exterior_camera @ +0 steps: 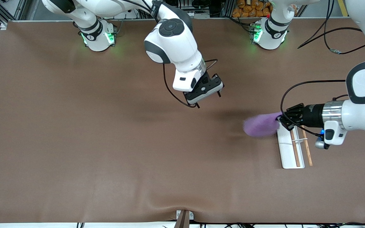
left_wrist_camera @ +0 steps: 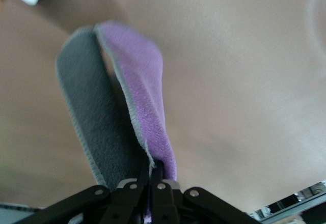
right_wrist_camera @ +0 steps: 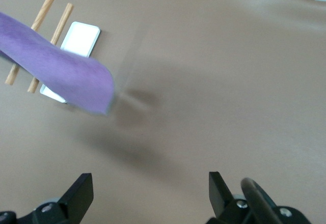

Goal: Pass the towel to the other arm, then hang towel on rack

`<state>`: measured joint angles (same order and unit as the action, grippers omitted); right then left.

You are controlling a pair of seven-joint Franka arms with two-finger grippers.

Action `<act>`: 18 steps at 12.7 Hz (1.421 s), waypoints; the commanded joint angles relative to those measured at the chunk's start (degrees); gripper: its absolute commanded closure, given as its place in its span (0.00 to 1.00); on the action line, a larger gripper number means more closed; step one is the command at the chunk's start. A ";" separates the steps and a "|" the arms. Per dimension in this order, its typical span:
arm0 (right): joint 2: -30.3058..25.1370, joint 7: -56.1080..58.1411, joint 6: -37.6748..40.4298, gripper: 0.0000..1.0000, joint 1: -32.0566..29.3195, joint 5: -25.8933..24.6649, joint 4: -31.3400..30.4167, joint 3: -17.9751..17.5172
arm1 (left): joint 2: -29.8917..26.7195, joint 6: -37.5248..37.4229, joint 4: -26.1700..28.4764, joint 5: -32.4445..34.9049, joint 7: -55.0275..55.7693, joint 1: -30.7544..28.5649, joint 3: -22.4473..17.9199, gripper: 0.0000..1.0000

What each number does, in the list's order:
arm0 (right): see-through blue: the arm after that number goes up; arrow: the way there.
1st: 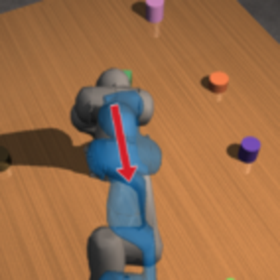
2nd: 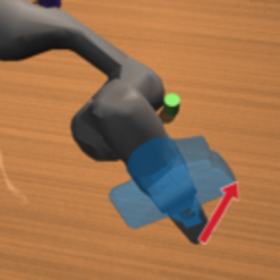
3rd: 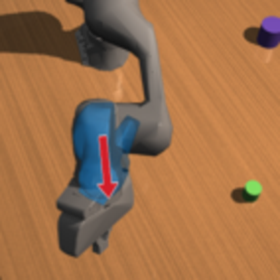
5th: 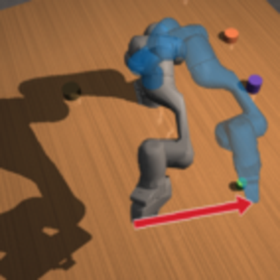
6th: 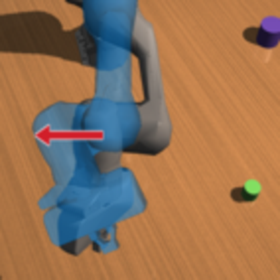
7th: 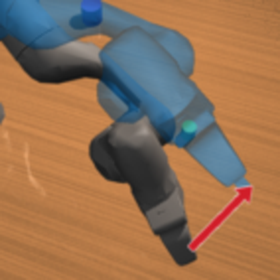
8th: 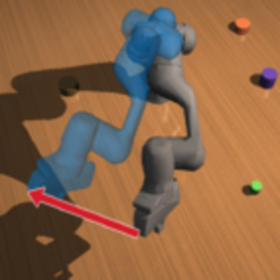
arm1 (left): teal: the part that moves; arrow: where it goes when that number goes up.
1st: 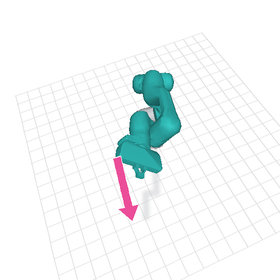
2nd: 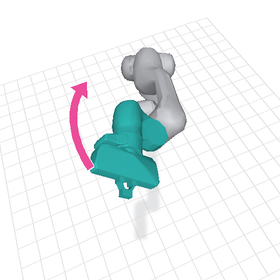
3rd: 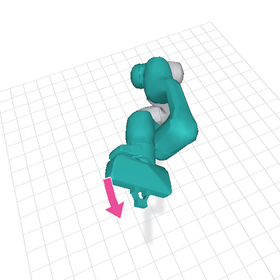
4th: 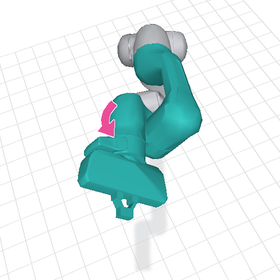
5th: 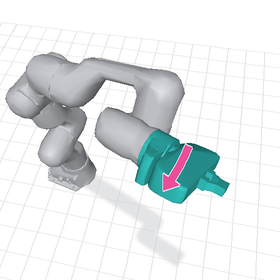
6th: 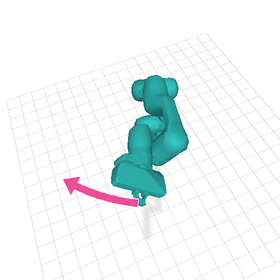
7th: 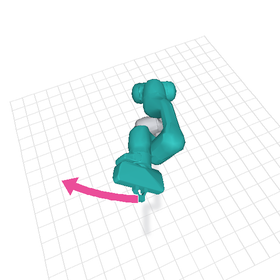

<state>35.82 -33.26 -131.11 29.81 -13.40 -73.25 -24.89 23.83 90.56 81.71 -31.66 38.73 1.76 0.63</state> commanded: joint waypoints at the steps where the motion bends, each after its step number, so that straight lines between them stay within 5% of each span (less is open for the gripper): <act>1: -1.89 1.43 2.96 0.00 -2.47 0.13 -0.23 -0.77 | 0.08 -1.09 -1.64 4.57 -7.41 -1.84 0.07 1.00; 5: -5.05 10.56 13.04 0.00 -6.86 0.40 -0.32 -0.78 | 0.51 0.22 -1.64 15.38 -23.48 -1.76 0.16 1.00; 11: -11.73 24.18 35.11 0.00 -16.17 1.10 -0.32 -1.04 | 1.40 4.27 -1.64 20.85 -37.32 -1.50 0.24 1.00; 14: -15.59 32.97 40.22 0.00 -24.33 7.68 -0.66 -0.95 | 1.13 4.80 -2.26 21.11 -37.41 -0.97 0.42 1.00; 18: -24.38 35.11 45.68 0.00 -33.39 7.60 -5.22 -0.69 | 2.01 6.12 -2.08 27.35 -49.15 -4.03 0.25 1.00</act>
<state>17.51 1.44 -85.85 0.11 -6.91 -73.01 -24.87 24.99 96.00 80.64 -6.08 -4.12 -0.16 0.94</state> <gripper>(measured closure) 0.000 0.978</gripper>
